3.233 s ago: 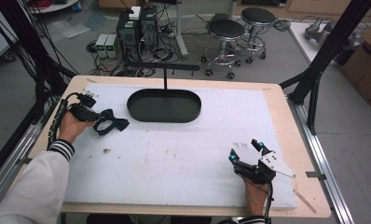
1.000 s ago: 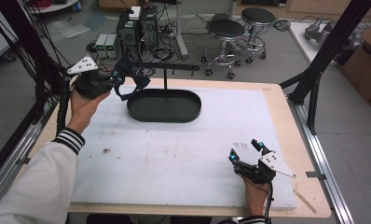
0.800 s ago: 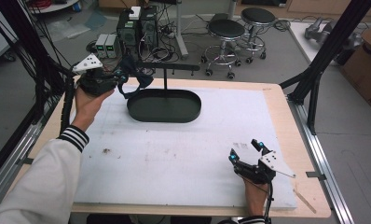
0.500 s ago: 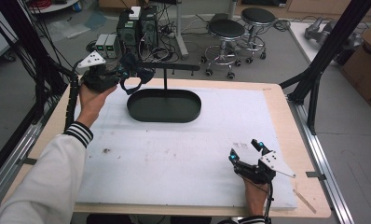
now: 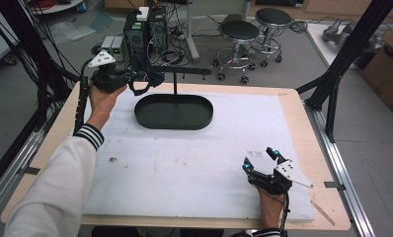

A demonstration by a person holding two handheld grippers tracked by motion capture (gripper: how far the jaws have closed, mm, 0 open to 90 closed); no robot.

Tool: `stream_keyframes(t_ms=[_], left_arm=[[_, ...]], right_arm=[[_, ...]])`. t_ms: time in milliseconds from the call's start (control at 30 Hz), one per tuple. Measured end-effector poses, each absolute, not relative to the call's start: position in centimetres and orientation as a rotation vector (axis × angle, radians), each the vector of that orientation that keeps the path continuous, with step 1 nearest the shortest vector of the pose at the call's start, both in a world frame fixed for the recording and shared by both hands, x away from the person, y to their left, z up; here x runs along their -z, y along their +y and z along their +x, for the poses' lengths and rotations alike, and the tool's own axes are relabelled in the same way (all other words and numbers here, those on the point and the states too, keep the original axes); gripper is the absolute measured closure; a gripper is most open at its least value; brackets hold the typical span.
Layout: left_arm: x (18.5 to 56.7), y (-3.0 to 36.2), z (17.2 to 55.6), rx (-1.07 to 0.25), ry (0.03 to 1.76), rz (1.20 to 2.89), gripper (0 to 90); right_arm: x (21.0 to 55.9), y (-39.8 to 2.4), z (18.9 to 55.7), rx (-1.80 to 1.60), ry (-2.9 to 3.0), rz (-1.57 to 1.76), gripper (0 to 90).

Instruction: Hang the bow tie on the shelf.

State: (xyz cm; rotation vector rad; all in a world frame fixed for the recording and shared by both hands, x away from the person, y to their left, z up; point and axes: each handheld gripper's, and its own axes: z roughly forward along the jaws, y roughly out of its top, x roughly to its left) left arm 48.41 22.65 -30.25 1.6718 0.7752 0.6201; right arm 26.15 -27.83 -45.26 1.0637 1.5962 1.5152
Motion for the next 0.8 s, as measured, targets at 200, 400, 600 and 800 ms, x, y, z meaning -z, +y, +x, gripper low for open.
stream_keyframes(t_ms=[200, 400, 600, 800], left_arm=[[30.4, 22.7, 48.8, -0.652, 0.782, 1.685, 88.5], [30.5, 22.9, 48.9, -0.67, 0.788, 1.695, 88.5], [30.9, 22.6, 49.2, -0.693, 0.796, 1.71, 88.5], [31.5, 22.0, 49.7, -0.704, 0.824, 1.697, 88.5]], right_arm=[[45.3, -27.9, 26.2, -1.517, 1.595, 1.068, 9.3], [45.3, -27.9, 26.2, -1.518, 1.597, 1.071, 9.3], [45.3, -27.8, 26.1, -1.514, 1.599, 1.067, 9.4], [45.3, -27.8, 26.1, -1.513, 1.596, 1.065, 9.4]])
